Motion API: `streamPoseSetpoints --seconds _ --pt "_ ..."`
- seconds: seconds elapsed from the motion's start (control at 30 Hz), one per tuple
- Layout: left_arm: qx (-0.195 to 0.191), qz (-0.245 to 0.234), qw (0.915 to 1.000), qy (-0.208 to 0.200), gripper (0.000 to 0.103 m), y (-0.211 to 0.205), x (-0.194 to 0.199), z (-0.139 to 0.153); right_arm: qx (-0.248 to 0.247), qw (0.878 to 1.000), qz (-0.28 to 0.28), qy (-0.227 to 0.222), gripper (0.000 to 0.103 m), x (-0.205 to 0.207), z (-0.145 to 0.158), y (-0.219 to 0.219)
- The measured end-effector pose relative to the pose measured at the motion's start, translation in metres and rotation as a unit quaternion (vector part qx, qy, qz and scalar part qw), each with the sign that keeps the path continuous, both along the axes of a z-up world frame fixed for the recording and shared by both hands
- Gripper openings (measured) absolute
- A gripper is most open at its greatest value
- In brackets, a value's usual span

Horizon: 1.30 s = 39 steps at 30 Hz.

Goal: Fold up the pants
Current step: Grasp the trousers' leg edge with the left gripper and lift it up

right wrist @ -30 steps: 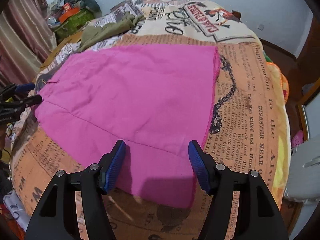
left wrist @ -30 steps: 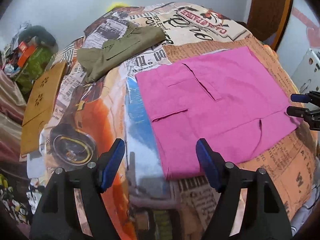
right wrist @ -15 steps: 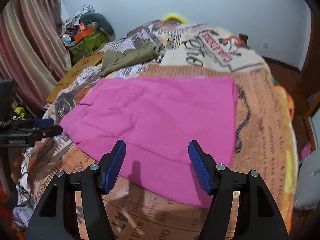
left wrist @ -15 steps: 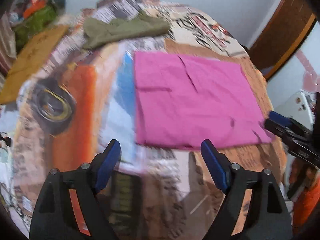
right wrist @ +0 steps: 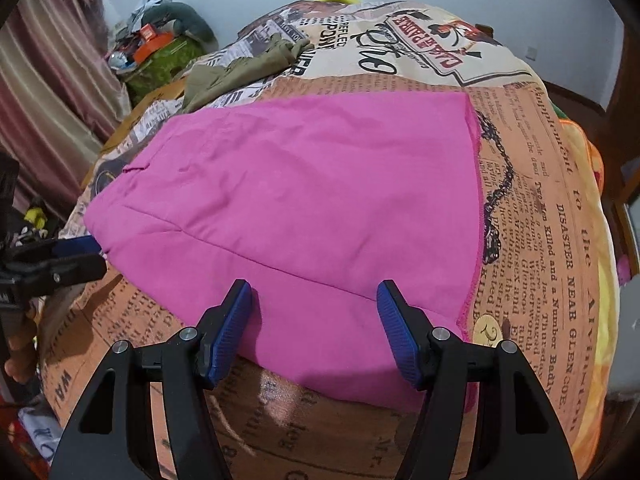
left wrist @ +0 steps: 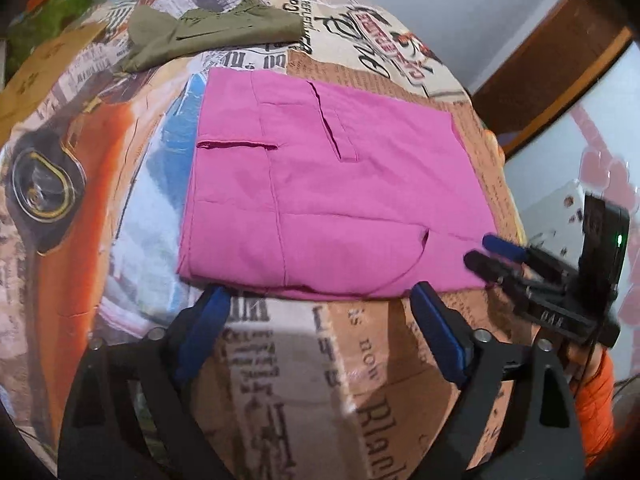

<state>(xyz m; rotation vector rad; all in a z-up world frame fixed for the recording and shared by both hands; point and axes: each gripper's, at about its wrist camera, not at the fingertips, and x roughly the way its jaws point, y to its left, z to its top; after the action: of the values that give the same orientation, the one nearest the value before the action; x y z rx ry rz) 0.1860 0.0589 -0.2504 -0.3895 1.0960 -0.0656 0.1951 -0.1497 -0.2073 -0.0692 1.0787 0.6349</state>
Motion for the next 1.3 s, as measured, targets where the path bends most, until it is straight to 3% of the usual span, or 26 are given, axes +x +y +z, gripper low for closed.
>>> streamPoseSetpoints --seconds 0.13,0.27,0.37,0.43,0.53,0.57,0.67,0.8,0.93,1.1,1.3 --pt "-0.019 0.016 0.9997 0.001 0.094 0.004 0.007 -0.001 0.005 1.0 0.002 0.002 0.062 0.002 -0.002 -0.002" --pt "-0.07 0.05 0.9962 0.015 0.094 0.02 0.02 -0.001 0.006 1.0 0.006 0.0 0.062 0.003 -0.003 -0.003" --pt "-0.065 0.065 0.9954 0.028 0.086 0.023 0.031 -0.001 0.008 1.0 0.007 0.001 0.062 0.003 -0.003 -0.003" --pt "-0.048 0.078 0.9953 0.032 0.075 0.024 0.036 0.0 0.008 1.0 0.008 0.0 0.062 0.003 -0.003 -0.003" --pt "-0.023 0.096 0.9946 0.035 0.05 0.028 0.04 0.0 0.008 1.0 0.008 -0.001 0.062 0.002 -0.003 -0.003" --pt "-0.008 0.1 0.9944 0.034 0.037 0.028 0.041 0.001 0.008 1.0 0.008 -0.001 0.062 0.002 -0.003 -0.003" --pt "0.001 0.099 0.9948 0.025 0.028 0.03 0.04 0.001 0.008 1.0 0.006 0.0 0.062 0.002 -0.003 -0.002" --pt "0.035 0.086 0.9957 0.006 0.025 0.024 0.035 0.008 0.002 1.0 0.006 0.002 0.062 0.003 -0.001 0.0" --pt "0.101 0.075 0.9918 -0.024 0.023 0.018 0.025 0.022 0.002 1.0 0.011 0.003 0.061 0.003 0.001 0.004" --pt "0.16 0.103 0.981 -0.039 0.021 0.034 0.005 0.033 0.012 1.0 0.022 0.002 0.061 -0.003 0.007 0.013" --pt "0.186 0.142 0.9712 -0.045 0.02 0.065 -0.008 0.047 0.018 1.0 0.017 0.014 0.061 -0.004 0.007 0.013"
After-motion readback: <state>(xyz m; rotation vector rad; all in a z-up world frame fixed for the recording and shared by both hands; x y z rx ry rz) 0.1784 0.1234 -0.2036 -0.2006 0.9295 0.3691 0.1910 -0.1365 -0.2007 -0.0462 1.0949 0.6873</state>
